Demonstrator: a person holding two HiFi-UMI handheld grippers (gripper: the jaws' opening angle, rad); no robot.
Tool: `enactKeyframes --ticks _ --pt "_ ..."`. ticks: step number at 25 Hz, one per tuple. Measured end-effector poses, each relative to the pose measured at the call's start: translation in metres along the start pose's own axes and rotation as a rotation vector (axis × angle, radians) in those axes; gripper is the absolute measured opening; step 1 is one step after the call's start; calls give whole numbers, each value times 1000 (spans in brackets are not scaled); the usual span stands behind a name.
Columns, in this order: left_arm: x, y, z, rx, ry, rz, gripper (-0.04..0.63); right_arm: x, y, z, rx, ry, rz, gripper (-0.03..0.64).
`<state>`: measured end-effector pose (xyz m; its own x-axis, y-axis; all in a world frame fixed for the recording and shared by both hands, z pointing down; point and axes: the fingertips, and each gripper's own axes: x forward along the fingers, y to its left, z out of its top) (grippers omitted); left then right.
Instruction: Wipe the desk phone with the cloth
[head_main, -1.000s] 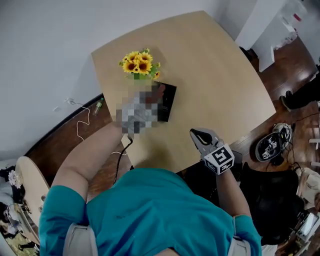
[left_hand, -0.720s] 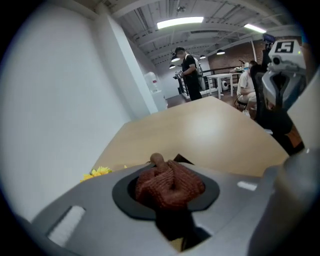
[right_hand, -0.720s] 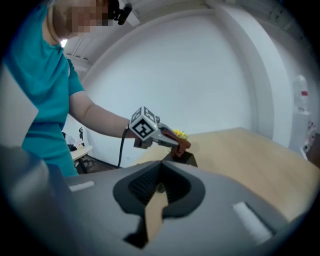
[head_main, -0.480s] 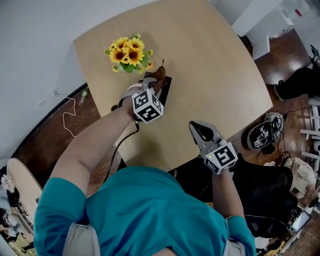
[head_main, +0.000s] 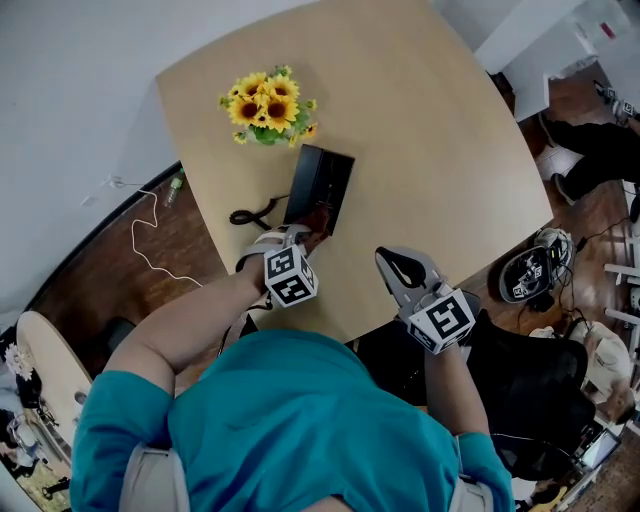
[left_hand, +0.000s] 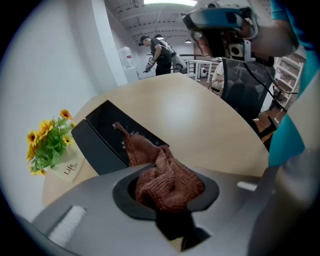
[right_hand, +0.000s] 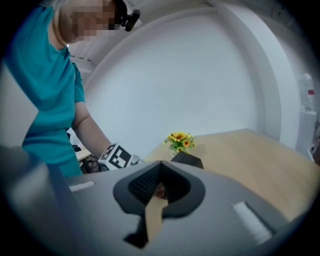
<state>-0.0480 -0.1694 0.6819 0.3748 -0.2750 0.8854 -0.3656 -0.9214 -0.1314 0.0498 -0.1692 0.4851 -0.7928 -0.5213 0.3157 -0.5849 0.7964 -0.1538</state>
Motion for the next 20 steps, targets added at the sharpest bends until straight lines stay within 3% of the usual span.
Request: enactKeyframes --ticks 4,7,10,13,16,20 --pt "-7 -16 -17 -65 3 -64 115 0 -1 -5 18 2 -4 2" --pt "-37 19 20 -136 -86 -31 115 -5 -2 -3 19 -9 -11 2" --pt "-58 78 75 -103 -174 78 115 -11 -4 1 15 -20 -24 2" --pt "-59 120 121 -61 -211 149 115 -16 -6 1 19 -28 -37 2" --pt "-35 137 139 10 -175 195 115 -23 -9 -5 28 -24 -53 2" --pt "2 117 116 65 -78 151 115 -29 -9 -11 42 -26 -66 2"
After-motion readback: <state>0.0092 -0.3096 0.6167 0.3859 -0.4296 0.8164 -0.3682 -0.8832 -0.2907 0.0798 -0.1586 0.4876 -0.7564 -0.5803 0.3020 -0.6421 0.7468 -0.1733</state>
